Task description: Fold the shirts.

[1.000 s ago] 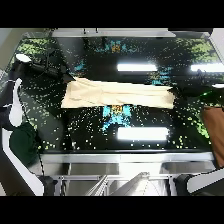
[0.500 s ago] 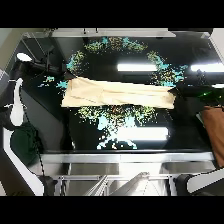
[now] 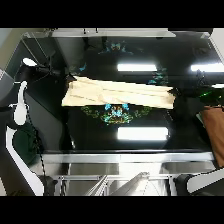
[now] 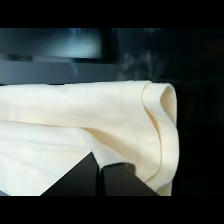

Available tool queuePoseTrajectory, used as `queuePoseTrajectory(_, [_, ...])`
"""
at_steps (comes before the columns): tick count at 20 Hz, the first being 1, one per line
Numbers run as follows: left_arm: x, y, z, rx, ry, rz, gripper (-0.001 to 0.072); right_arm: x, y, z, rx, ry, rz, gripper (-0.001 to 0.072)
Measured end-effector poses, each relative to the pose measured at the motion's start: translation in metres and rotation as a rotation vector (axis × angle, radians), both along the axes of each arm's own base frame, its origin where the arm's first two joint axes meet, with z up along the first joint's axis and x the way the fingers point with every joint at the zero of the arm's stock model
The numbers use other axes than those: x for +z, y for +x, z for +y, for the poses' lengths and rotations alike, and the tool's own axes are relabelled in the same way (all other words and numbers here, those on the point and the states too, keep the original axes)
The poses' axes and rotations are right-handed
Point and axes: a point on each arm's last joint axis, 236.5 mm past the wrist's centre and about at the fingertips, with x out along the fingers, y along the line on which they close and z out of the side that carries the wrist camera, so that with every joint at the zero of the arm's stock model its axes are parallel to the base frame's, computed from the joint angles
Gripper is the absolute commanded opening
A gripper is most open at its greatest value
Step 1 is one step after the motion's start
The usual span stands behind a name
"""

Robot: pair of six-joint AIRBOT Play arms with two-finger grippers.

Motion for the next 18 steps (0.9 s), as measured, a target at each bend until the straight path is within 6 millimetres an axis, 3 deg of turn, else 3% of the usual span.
queuePoseTrajectory(7, [-0.013,-0.002,0.007,0.001,0.054,0.012,0.0025,-0.002,-0.003,-0.008,-0.01,-0.005,0.007,0.003])
queuePoseTrajectory(8, [-0.014,-0.002,0.006,-0.002,0.059,0.011,0.0077,-0.001,-0.002,-0.008,-0.01,-0.005,0.007,0.0214])
queuePoseTrajectory(9, [-0.015,-0.001,0.003,-0.005,0.065,0.007,0.0352,-0.002,-0.001,-0.009,-0.015,-0.01,0.004,0.0436])
queuePoseTrajectory(10, [-0.015,-0.001,0.002,-0.007,0.069,0.005,0.0574,0.0,0.0,-0.009,-0.016,-0.007,-0.002,0.0437])
queuePoseTrajectory(11, [-0.013,-0.002,0.0,-0.007,0.069,0.006,0.0713,0.003,0.001,-0.009,-0.015,-0.002,-0.011,0.0437])
queuePoseTrajectory(14, [0.001,0.001,0.004,0.004,0.07,-0.016,0.0708,0.027,0.003,-0.013,-0.003,0.02,-0.051,0.0464])
queuePoseTrajectory(15, [0.007,0.001,0.009,0.008,0.073,-0.023,0.0709,0.036,0.002,-0.016,0.004,0.026,-0.063,0.0614])
queuePoseTrajectory(16, [0.015,0.0,0.013,0.01,0.074,-0.031,0.0709,0.045,0.0,-0.02,0.01,0.028,-0.076,0.0649])
queuePoseTrajectory(18, [0.034,0.0,0.022,0.021,0.075,-0.052,0.0707,0.052,-0.005,-0.033,0.004,0.011,-0.072,0.065])
